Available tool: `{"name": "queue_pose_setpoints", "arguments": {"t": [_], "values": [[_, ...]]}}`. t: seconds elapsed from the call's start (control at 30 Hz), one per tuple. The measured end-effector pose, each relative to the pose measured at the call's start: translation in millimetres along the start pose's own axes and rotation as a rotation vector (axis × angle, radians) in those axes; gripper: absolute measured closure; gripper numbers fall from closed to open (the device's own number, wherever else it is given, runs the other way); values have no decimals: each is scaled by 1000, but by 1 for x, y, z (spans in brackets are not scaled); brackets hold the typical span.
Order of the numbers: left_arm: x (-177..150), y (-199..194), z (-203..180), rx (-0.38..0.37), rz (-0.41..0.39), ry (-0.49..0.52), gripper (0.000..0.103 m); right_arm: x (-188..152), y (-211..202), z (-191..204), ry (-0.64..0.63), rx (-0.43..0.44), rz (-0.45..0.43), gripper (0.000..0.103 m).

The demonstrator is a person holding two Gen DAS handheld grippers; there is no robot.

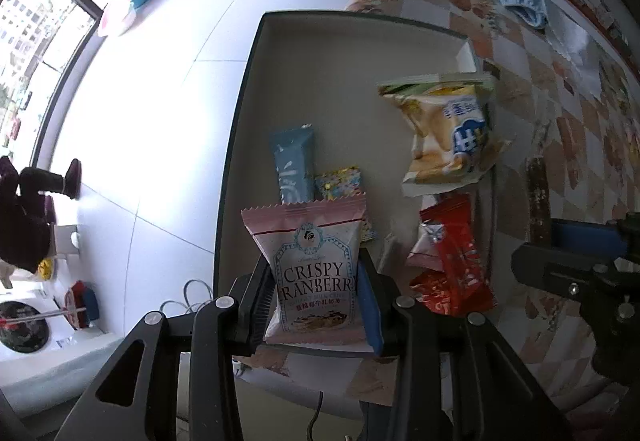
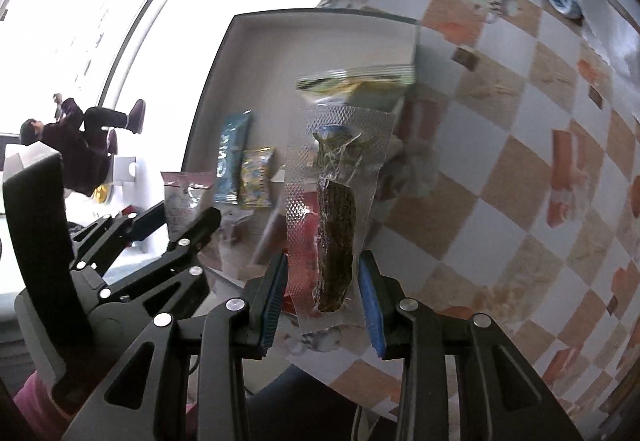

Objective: Organize snacks
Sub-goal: 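Carry the Crispy Cranberry packet and jerky bag over the white tray, then open both tools to drop the packet and jerky bag into the tray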

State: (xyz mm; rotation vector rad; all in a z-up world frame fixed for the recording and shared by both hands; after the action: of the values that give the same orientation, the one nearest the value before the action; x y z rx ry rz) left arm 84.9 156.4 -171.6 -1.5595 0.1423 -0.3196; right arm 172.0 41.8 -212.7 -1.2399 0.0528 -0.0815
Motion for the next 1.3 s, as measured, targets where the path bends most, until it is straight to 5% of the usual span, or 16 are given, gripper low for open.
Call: {"name": "queue_pose_setpoints", "arguments": {"t": [0.27,0.33,0.4,0.5,0.6,0.83,0.9,0.97,1.0,1.3], "values": [[-9,8,9,-11,12,-15,58,7,10,23,-30,9,32,64],[-9,8,8,-14,12,-12,53,8,11,26,-30,12,34,60],[-7,9,7,-17,2,-13,33,9,12,27,-33,6,38,60],[-4,4,7,-17,-25,-17,23,7,13,25,-20,4,60,56],[-3,5,5,-32,-14,-17,22,7,12,20,-10,-13,54,25],[1,3,-1,-22,-16,-7,13,6,5,5,27,-49,38,25],[2,3,-1,-12,-16,0,1,6,3,-1,42,-57,34,25],[3,2,-2,-11,-20,4,0,7,2,-4,48,-56,21,19],[2,2,-4,-17,-15,7,0,7,2,-6,55,-57,21,0],[1,-3,-9,12,-30,33,0,9,-7,-17,75,-75,-4,0]]}}
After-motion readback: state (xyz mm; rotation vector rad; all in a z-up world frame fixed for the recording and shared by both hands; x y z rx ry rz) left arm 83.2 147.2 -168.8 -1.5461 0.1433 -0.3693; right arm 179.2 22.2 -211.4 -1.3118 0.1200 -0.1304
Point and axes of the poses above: each gripper's, at about its wrist camera, not at the fingertips, and y roughly the way its jaws point, z to its left, x to its top, the point moved 10 cm from there along y, roughly the way its jaws point, and after that the axes turned 6 degrees about -x, right-handed, at the moved point
